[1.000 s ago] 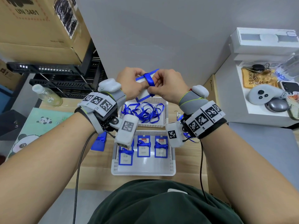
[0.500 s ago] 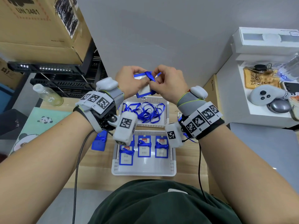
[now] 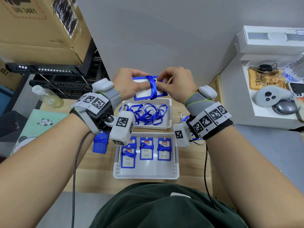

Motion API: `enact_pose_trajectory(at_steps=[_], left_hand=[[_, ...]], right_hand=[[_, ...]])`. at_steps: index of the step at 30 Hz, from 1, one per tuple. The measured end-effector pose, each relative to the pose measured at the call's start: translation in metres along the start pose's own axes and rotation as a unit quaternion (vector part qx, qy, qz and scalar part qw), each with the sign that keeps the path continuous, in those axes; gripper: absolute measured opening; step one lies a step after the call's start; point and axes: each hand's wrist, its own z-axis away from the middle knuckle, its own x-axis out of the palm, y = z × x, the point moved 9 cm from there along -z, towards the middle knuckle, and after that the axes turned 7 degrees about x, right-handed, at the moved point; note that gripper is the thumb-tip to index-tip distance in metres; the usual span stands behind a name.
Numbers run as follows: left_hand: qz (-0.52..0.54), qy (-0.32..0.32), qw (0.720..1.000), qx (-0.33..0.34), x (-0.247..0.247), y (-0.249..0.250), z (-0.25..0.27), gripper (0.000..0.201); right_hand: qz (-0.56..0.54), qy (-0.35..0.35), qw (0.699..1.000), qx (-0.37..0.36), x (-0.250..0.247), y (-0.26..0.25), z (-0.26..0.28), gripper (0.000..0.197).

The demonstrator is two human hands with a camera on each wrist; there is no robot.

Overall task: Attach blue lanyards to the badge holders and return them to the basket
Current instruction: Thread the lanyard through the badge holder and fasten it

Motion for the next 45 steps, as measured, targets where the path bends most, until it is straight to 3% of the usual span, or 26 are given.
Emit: enact_pose_trajectory(at_steps=[5, 15, 27, 34, 38, 45], left_hand=[[0.0, 0.006, 1.0, 0.001, -0.001, 0.002, 0.0, 0.016], [0.006, -0.003, 1.0, -0.013, -0.003, 0.0, 0.003, 0.022], [-0.096, -0.128, 0.987, 0.01, 0.012, 0.01, 0.012, 0.016], [-0.135, -0.148, 0.979, 0.042, 0.018, 0.009, 0.013, 0.018], [-0.139, -0.141, 0.98, 0.029, 0.017, -0.002, 0.011, 0.022], [-0.097, -0.064, 0.993, -0.008, -0.007, -0.037, 0.022, 0.018]], right_hand=[[-0.036, -0.024, 0.998, -0.04, 0.006, -0.006, 0.002, 0.021], [-0.018, -0.026, 0.998, -0.052, 0.007, -0.005, 0.002, 0.01], [0.003, -0.037, 0.999, -0.019, 0.012, 0.002, 0.007, 0.01], [-0.013, -0.042, 0.999, 0.031, 0.017, 0.011, 0.006, 0.012], [-0.063, -0.028, 0.995, 0.076, 0.025, 0.021, 0.006, 0.015], [-0.189, -0.089, 0.97, 0.123, 0.054, 0.018, 0.01, 0.014]])
